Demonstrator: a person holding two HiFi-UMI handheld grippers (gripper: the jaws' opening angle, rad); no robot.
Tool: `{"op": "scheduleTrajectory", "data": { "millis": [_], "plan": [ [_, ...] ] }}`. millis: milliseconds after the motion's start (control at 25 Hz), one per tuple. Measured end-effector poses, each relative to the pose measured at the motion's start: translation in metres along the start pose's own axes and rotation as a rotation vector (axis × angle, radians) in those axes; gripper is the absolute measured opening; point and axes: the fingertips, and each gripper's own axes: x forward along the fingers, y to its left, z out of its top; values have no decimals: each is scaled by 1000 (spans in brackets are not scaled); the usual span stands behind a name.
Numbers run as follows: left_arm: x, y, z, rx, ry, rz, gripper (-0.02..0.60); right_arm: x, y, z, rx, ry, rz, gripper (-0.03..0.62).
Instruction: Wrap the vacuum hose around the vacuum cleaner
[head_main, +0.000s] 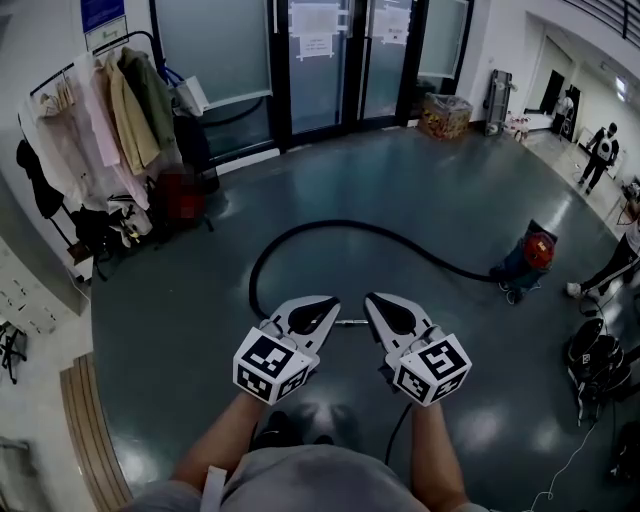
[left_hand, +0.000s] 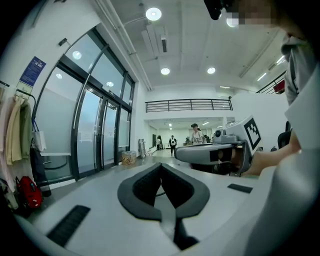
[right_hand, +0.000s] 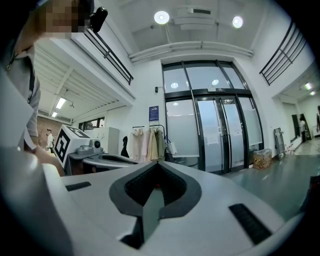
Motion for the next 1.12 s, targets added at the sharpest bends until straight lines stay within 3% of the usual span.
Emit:
{"op": "scheduleTrajectory", "data": {
  "millis": [520,880,1120],
  "plan": [
    [41,47,-1,3,9,0,8,36,-45,-5,5,14,-8,5],
    [90,128,-15,-17,17,-21,8,112,-96,-14,1,41,-24,5],
    [116,206,-21,-38,25,-37,8,185,-125,-21,18,72,-43,5]
  ]
}}
